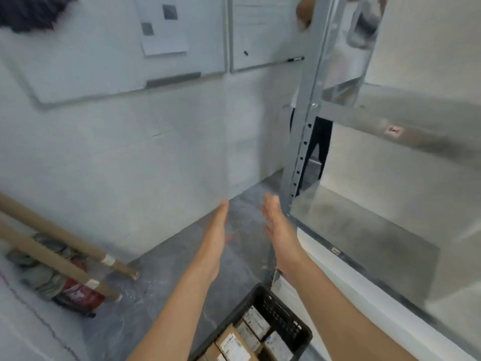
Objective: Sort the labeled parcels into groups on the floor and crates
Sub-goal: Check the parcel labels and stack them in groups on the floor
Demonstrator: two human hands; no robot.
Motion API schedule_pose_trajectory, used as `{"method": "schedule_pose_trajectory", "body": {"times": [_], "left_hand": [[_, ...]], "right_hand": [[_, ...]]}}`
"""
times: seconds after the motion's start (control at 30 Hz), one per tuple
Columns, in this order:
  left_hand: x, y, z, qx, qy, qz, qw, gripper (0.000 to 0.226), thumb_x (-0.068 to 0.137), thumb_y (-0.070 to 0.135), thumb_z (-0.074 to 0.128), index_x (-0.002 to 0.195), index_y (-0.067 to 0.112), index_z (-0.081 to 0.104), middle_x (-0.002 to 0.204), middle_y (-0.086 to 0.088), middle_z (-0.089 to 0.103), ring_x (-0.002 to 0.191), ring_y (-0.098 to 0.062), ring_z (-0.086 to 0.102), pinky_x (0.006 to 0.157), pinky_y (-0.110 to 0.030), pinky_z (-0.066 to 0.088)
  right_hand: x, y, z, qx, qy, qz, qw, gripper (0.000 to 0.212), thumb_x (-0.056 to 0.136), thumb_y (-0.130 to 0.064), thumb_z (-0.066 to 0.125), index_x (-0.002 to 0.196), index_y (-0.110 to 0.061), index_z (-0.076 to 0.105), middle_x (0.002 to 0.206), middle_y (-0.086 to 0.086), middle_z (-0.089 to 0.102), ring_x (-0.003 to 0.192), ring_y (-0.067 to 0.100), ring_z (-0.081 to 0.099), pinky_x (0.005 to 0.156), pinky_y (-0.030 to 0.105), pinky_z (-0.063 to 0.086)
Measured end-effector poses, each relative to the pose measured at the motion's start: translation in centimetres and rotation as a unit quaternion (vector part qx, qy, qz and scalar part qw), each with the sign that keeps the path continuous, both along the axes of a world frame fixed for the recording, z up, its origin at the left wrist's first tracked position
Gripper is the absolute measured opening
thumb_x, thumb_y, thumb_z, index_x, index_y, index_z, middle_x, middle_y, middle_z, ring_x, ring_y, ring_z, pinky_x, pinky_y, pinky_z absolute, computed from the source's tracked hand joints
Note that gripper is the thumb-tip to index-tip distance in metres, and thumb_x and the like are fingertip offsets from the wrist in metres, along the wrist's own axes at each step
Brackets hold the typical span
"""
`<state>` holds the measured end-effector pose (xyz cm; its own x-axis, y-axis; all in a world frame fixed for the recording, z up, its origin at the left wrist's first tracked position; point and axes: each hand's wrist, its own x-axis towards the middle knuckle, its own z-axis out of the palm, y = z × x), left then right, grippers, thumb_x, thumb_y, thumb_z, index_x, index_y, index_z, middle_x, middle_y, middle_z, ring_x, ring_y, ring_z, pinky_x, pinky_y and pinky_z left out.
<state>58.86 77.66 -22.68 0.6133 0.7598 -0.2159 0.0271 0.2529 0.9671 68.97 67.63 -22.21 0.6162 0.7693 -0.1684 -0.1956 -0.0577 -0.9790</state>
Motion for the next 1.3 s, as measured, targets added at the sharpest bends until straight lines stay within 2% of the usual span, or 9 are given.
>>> {"method": "schedule_pose_trajectory", "body": {"times": [0.07, 0.17, 0.27, 0.37, 0.7, 1.03, 1.17, 1.2, 1.3], "left_hand": [[1.0, -1.4, 2.2, 0.018, -0.007, -0.037, 0.999, 0.053, 0.104, 0.057, 0.036, 0.146, 0.028, 0.051, 0.140, 0.016, 0.055, 0.127, -0.001, 0.053, 0.104, -0.034, 0.044], [3.3, -4.6, 4.8, 0.031, -0.016, -0.095, 0.995, 0.055, 0.103, 0.060, 0.037, 0.147, 0.030, 0.051, 0.141, 0.014, 0.054, 0.128, -0.003, 0.052, 0.107, -0.036, 0.045], [5.7, -9.4, 7.4, 0.059, -0.034, -0.178, 0.982, 0.048, 0.102, 0.062, 0.037, 0.136, 0.036, 0.057, 0.129, 0.021, 0.059, 0.118, 0.006, 0.054, 0.092, -0.028, 0.047], [7.8, -15.7, 9.2, 0.080, -0.052, -0.237, 0.967, 0.049, 0.101, 0.063, 0.037, 0.138, 0.035, 0.056, 0.134, 0.019, 0.058, 0.124, 0.000, 0.053, 0.095, -0.034, 0.048], [8.5, -43.7, 11.6, 0.083, -0.060, -0.434, 0.895, 0.059, 0.102, 0.064, 0.035, 0.148, 0.030, 0.051, 0.147, 0.013, 0.053, 0.134, -0.009, 0.050, 0.111, -0.050, 0.044], [3.2, -70.4, 10.4, 0.062, -0.053, -0.612, 0.787, 0.053, 0.101, 0.065, 0.037, 0.138, 0.032, 0.057, 0.142, 0.013, 0.057, 0.128, -0.007, 0.053, 0.106, -0.045, 0.047], [1.2, -78.5, 9.8, 0.076, -0.051, -0.672, 0.735, 0.051, 0.102, 0.065, 0.037, 0.135, 0.032, 0.058, 0.138, 0.014, 0.058, 0.128, -0.008, 0.054, 0.106, -0.044, 0.047], [0.9, -80.5, 9.5, 0.079, -0.049, -0.687, 0.721, 0.052, 0.102, 0.065, 0.036, 0.136, 0.031, 0.058, 0.139, 0.013, 0.058, 0.128, -0.008, 0.054, 0.105, -0.043, 0.047], [0.0, -86.3, 8.4, 0.080, -0.040, -0.732, 0.676, 0.051, 0.101, 0.067, 0.036, 0.132, 0.033, 0.060, 0.140, 0.012, 0.057, 0.127, -0.008, 0.054, 0.098, -0.039, 0.049]], "right_hand": [[-0.3, -2.5, 2.5, -0.002, -0.010, -0.034, 0.999, 0.052, 0.097, -0.077, 0.029, 0.133, -0.053, 0.057, 0.133, -0.035, 0.055, 0.115, -0.018, 0.053, 0.101, 0.011, 0.038], [-0.3, -7.2, 6.3, 0.027, -0.026, -0.082, 0.996, 0.034, 0.107, -0.061, 0.022, 0.113, -0.053, 0.055, 0.098, -0.049, 0.063, 0.095, -0.027, 0.059, 0.082, 0.001, 0.045], [0.4, -12.5, 8.2, 0.035, -0.079, -0.149, 0.985, 0.057, 0.100, -0.072, 0.025, 0.152, -0.051, 0.037, 0.152, -0.036, 0.038, 0.147, -0.007, 0.035, 0.124, 0.027, 0.027], [0.8, -18.9, 9.5, 0.035, -0.096, -0.213, 0.972, 0.085, 0.088, -0.087, 0.031, 0.162, -0.045, 0.026, 0.167, -0.025, 0.022, 0.155, 0.000, 0.022, 0.130, 0.043, 0.017], [-3.4, -47.1, 11.0, 0.028, -0.110, -0.423, 0.899, 0.088, 0.086, -0.087, 0.025, 0.163, -0.045, 0.023, 0.170, -0.018, 0.022, 0.156, 0.006, 0.024, 0.130, 0.046, 0.017], [-13.9, -72.0, 8.9, 0.023, -0.086, -0.586, 0.805, 0.094, 0.083, -0.091, 0.029, 0.163, -0.043, 0.024, 0.169, -0.023, 0.022, 0.156, 0.003, 0.021, 0.130, 0.047, 0.015], [-17.5, -79.0, 8.3, 0.036, -0.070, -0.646, 0.760, 0.053, 0.097, -0.080, 0.028, 0.136, -0.055, 0.054, 0.137, -0.047, 0.051, 0.134, -0.013, 0.045, 0.126, 0.037, 0.023], [-18.4, -80.6, 8.1, 0.040, -0.067, -0.660, 0.747, 0.054, 0.097, -0.079, 0.028, 0.137, -0.053, 0.053, 0.137, -0.046, 0.050, 0.134, -0.013, 0.044, 0.127, 0.037, 0.022], [-20.3, -85.2, 6.8, 0.032, -0.047, -0.704, 0.708, 0.092, 0.083, -0.091, 0.030, 0.162, -0.042, 0.029, 0.167, -0.024, 0.026, 0.154, 0.005, 0.026, 0.130, 0.045, 0.017]]}}
